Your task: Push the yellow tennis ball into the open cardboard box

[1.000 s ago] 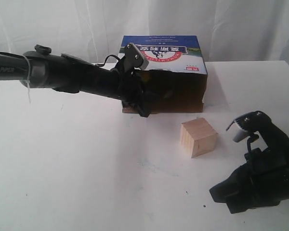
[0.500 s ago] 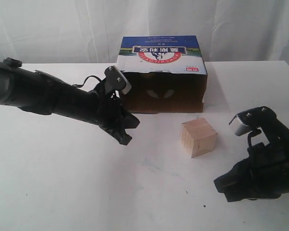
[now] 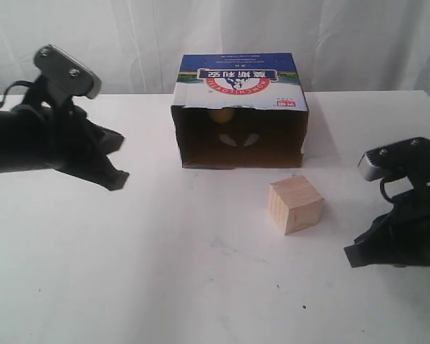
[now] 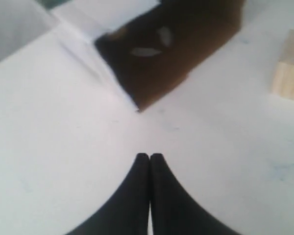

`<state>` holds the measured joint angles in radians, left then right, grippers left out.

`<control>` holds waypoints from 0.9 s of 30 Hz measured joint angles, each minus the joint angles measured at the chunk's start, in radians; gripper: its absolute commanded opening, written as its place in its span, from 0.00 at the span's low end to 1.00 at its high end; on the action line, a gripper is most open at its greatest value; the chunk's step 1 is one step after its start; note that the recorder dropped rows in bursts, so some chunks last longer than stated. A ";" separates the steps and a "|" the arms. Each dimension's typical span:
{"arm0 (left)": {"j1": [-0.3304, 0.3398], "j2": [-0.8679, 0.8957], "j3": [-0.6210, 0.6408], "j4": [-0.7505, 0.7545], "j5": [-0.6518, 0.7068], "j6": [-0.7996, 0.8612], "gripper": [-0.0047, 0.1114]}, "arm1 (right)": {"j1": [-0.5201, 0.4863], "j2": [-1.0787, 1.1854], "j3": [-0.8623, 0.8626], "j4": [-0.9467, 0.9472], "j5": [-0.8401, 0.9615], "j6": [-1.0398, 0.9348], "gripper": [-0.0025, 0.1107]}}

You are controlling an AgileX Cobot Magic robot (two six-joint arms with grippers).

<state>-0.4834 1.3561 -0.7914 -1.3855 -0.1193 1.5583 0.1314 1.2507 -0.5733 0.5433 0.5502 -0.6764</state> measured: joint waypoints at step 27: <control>0.577 -0.668 0.041 0.024 0.179 0.019 0.04 | -0.237 -0.494 -0.301 -0.467 -0.088 0.429 0.02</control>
<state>0.0936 0.6881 -0.7503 -1.3611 0.0593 1.5773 -0.1053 0.7563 -0.8748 0.0765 0.4621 -0.2471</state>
